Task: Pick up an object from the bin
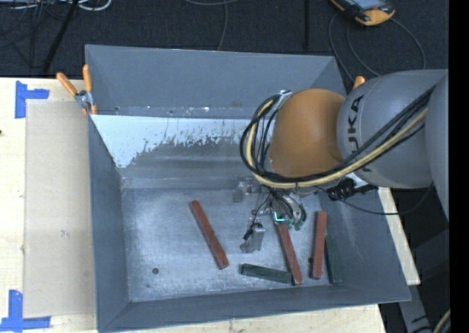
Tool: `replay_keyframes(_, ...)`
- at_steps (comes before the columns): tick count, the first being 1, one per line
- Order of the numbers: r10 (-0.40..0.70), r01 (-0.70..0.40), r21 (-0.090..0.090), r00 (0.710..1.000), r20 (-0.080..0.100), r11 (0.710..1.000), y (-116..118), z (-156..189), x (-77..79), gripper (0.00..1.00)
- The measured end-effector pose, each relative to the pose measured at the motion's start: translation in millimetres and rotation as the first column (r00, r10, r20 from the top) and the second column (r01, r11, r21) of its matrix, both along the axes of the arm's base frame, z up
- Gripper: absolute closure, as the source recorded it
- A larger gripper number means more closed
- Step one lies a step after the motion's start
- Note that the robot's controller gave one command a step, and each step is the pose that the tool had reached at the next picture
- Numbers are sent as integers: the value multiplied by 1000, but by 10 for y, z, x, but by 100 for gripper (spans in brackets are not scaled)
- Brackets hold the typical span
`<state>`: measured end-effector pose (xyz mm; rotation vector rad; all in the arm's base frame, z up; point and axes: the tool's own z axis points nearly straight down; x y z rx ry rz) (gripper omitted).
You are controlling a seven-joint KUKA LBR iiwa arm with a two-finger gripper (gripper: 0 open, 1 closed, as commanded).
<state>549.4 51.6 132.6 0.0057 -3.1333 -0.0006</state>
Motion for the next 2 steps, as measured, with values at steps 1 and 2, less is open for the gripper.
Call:
replay_keyframes(1, -1, 1, 0, 1000, 7, 1000, -2, 33, 19, 0)
replay_keyframes(2, -85, 85, 3, 996, 15, 996, -150, -144, -16, 0)
